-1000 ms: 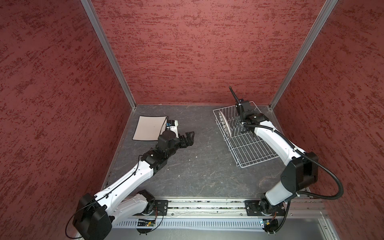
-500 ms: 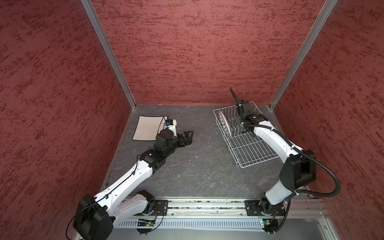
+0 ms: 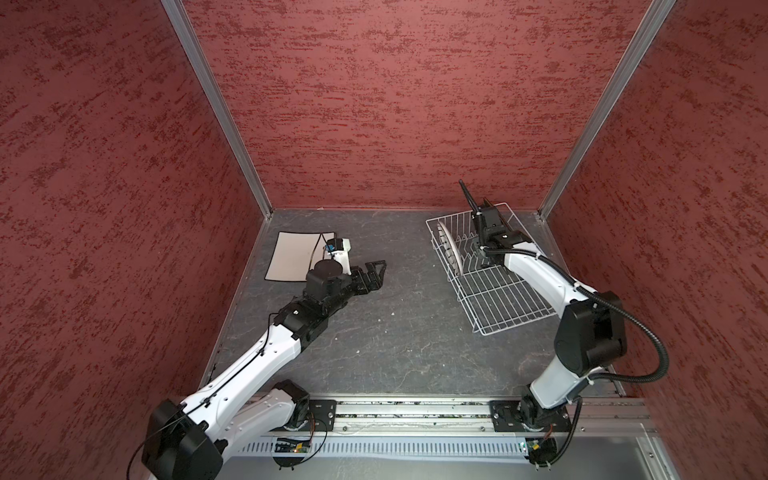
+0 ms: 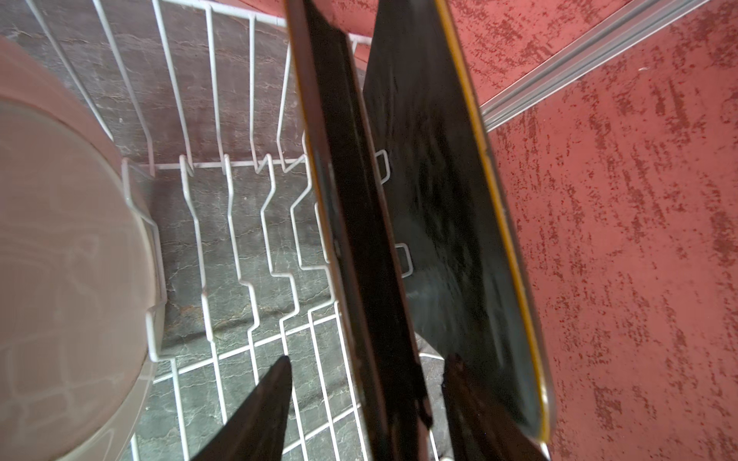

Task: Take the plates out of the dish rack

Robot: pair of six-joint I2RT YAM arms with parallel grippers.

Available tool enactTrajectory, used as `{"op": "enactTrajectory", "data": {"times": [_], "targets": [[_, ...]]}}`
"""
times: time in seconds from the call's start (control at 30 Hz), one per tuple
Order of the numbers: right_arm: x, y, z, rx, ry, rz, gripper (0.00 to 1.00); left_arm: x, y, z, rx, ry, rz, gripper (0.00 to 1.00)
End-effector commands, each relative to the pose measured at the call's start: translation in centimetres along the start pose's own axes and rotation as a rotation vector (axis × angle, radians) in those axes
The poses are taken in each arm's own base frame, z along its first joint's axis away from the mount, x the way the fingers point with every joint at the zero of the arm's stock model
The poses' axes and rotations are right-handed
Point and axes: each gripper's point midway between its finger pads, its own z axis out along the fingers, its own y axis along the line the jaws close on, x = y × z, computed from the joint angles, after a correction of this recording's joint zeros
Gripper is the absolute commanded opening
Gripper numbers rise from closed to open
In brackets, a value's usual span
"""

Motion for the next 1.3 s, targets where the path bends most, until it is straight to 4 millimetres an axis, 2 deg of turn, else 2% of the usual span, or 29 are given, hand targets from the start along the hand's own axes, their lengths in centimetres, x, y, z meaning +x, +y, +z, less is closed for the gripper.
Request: {"op": "enactTrajectory", "data": {"times": [0.0, 0.23, 0.8, 1.27], "targets": [[-0.2, -0.1, 0.3, 0.008, -0.011, 0.012, 0.58, 0.1, -0.2, -0.1, 0.024, 0.001, 0.008, 0.99], [0.0, -0.7, 0.2, 0.028, -0.012, 0.018, 0.56, -0.1, -1.5, 0.0, 0.069, 0.023, -0.002, 1.00], [0.0, -2.0, -0.9, 0.066, -0.025, 0.025, 0.44, 0.9, -1.7, 1.0, 0.098, 0.051, -0.050, 0.99], [0.8, -2.2, 0.2, 0.117, 0.016, -0.018, 0.35, 1.6, -2.1, 2.2, 0.123, 0.079, -0.080, 1.00]]}}
